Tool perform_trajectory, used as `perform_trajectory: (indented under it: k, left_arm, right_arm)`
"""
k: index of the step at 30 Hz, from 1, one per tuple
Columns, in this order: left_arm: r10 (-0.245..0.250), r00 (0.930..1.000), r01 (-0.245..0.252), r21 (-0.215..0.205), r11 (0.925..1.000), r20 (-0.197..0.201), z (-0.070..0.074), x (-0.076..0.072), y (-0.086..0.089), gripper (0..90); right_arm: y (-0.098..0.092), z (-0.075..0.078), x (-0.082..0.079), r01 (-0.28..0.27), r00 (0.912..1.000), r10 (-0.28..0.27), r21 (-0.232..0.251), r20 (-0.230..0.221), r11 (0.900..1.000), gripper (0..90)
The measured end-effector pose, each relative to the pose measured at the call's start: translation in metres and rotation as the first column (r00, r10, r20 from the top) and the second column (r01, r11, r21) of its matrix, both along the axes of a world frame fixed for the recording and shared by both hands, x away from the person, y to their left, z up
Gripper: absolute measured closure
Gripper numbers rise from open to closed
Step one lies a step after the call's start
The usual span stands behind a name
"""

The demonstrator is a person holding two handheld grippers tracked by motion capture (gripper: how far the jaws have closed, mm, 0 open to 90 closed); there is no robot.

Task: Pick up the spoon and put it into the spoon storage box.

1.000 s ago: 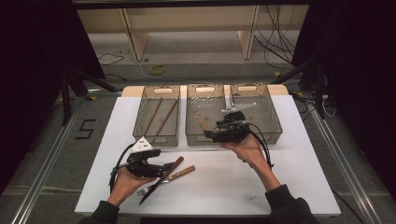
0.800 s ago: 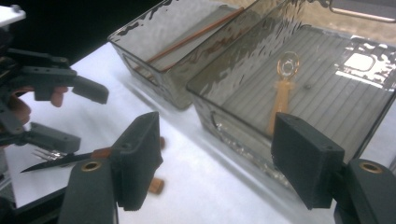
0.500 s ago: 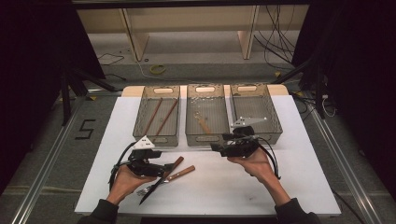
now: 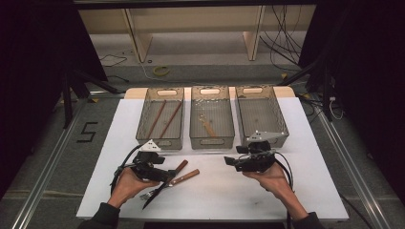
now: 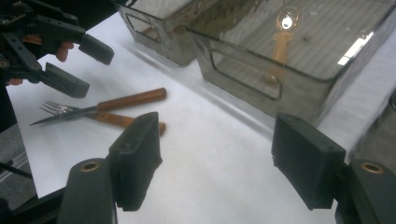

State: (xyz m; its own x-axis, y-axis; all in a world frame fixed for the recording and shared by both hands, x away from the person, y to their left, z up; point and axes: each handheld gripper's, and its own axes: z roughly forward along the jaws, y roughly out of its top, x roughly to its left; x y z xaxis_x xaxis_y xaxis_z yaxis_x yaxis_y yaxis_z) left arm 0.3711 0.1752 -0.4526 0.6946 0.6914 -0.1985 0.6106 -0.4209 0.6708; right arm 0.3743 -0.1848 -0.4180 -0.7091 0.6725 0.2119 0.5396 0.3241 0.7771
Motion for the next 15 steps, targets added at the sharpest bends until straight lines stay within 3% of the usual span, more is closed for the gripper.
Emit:
perform_trajectory:
  k: [5, 15]
  left_arm:
    - [-0.006, 0.9992, 0.008, 0.029, 0.9995, -0.039, -0.002, 0.002, 0.0, 23.6]
    - [0.014, 0.9971, -0.01, 0.055, 0.9984, -0.075, -0.002, 0.006, 0.002, 25.4]
  right_arm:
    - [-0.005, -0.006, -0.005, -0.002, 1.0, 0.002, -0.001, -0.008, 1.0, 33.1]
    - [-0.008, -0.009, -0.013, -0.012, 0.9999, 0.012, 0.011, -0.009, 1.0, 33.0]
